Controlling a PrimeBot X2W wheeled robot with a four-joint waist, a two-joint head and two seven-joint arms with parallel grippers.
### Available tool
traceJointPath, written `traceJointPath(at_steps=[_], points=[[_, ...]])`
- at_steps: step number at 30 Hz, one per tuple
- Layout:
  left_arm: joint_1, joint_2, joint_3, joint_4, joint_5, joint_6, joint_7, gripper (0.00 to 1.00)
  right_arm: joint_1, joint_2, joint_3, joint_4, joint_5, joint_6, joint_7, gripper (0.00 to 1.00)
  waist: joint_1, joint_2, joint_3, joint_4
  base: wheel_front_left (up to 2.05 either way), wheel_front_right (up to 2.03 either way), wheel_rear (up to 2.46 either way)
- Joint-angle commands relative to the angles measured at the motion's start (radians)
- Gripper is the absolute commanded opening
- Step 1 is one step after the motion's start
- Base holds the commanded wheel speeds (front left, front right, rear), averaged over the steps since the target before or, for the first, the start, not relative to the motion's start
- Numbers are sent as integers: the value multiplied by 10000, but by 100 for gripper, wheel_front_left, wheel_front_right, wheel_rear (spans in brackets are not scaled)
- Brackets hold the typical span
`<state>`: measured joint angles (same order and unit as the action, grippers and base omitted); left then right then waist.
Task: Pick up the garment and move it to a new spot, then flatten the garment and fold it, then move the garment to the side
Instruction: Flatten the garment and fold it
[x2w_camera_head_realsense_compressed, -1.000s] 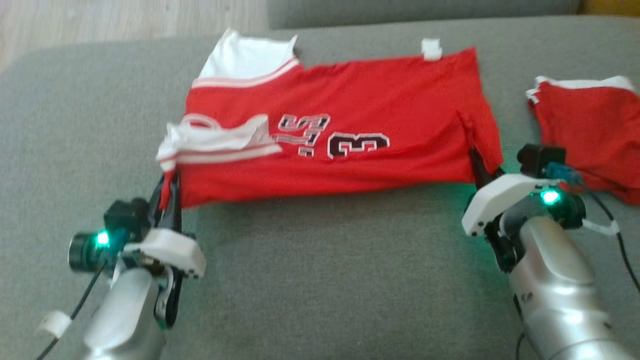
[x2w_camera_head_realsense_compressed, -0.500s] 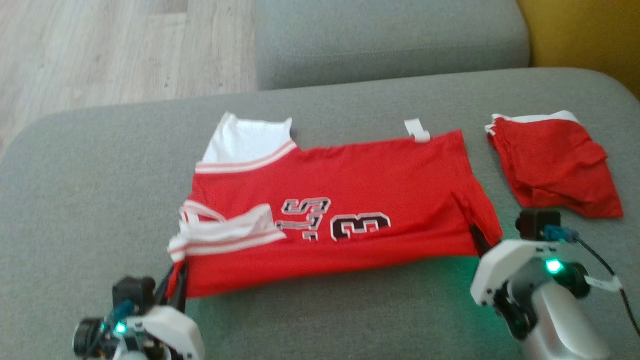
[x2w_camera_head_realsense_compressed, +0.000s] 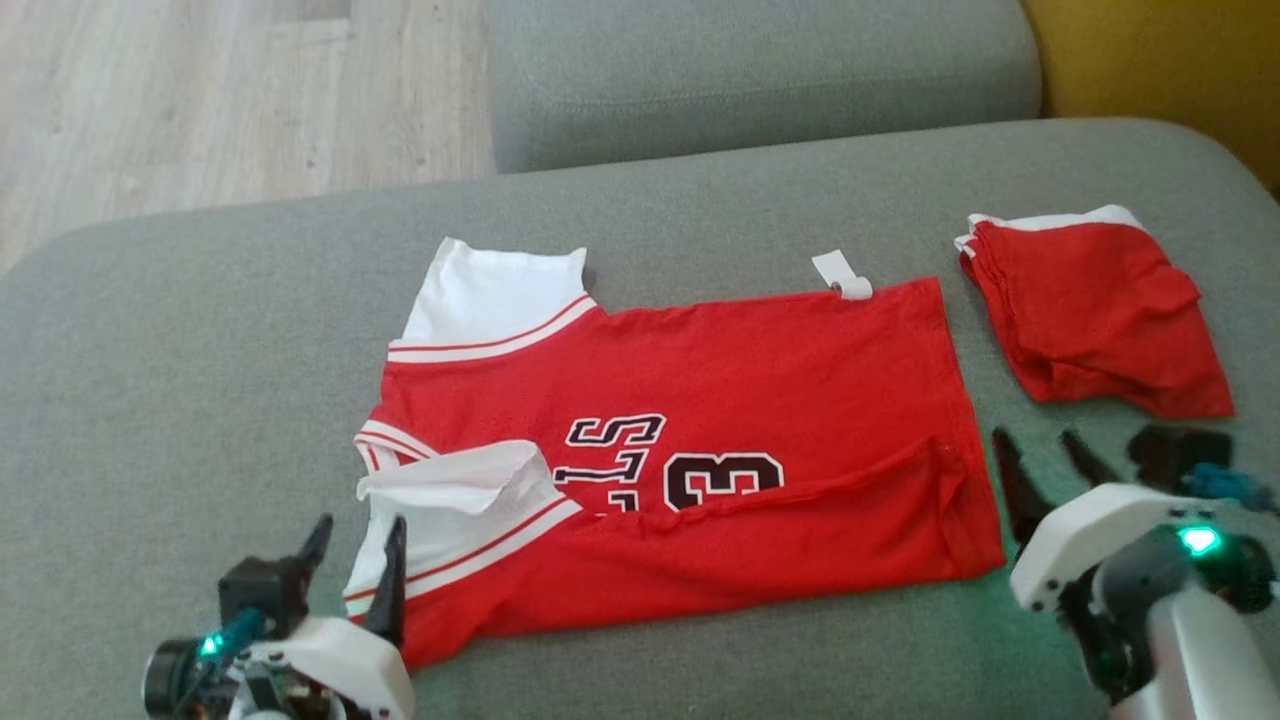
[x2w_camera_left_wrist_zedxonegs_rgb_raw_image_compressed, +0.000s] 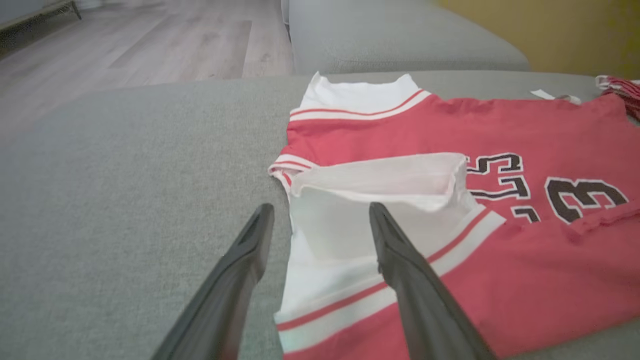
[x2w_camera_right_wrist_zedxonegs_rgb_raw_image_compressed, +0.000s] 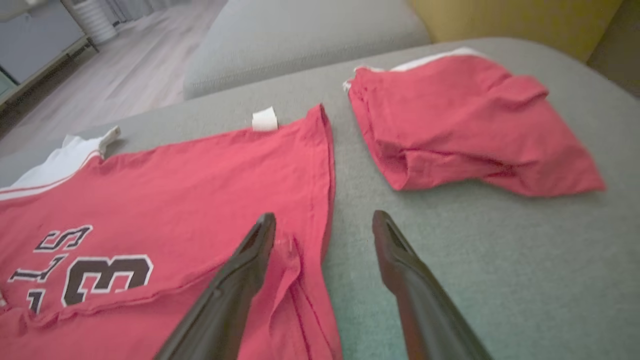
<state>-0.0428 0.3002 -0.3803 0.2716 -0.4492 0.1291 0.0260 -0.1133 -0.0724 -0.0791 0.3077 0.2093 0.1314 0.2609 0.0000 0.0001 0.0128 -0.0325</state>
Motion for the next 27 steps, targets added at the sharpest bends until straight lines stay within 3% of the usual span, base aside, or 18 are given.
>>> traceJointPath(at_steps=[1, 7, 11, 20, 27], points=[[-719, 228, 497, -400, 38, 95, -179, 100, -503, 18, 154, -446, -71, -7, -192, 100, 0, -1, 101, -43, 0, 0, 0], [-1631, 338, 738, -825, 200, -5, -995, 100, -1099, 145, -50, -1011, -428, -7, -1235, 100, 0, -1, 662, -172, 0, 0, 0], [-2713, 747, 707, -911, 470, -302, -885, 100, -1695, 186, 66, -1219, -555, -7, -1565, 100, 0, -1, 1294, -343, 0, 0, 0], [-6347, 1972, 257, 431, 405, -2177, 1092, 100, -3220, 215, 376, -1378, -777, -7, -1769, 100, 0, -1, 2849, -813, 0, 0, 0], [-8423, 2548, -665, 2301, -308, -2582, 2791, 100, -4080, 219, 750, -1250, -732, -7, -1956, 100, 0, -1, 3776, -1272, 0, 0, 0]])
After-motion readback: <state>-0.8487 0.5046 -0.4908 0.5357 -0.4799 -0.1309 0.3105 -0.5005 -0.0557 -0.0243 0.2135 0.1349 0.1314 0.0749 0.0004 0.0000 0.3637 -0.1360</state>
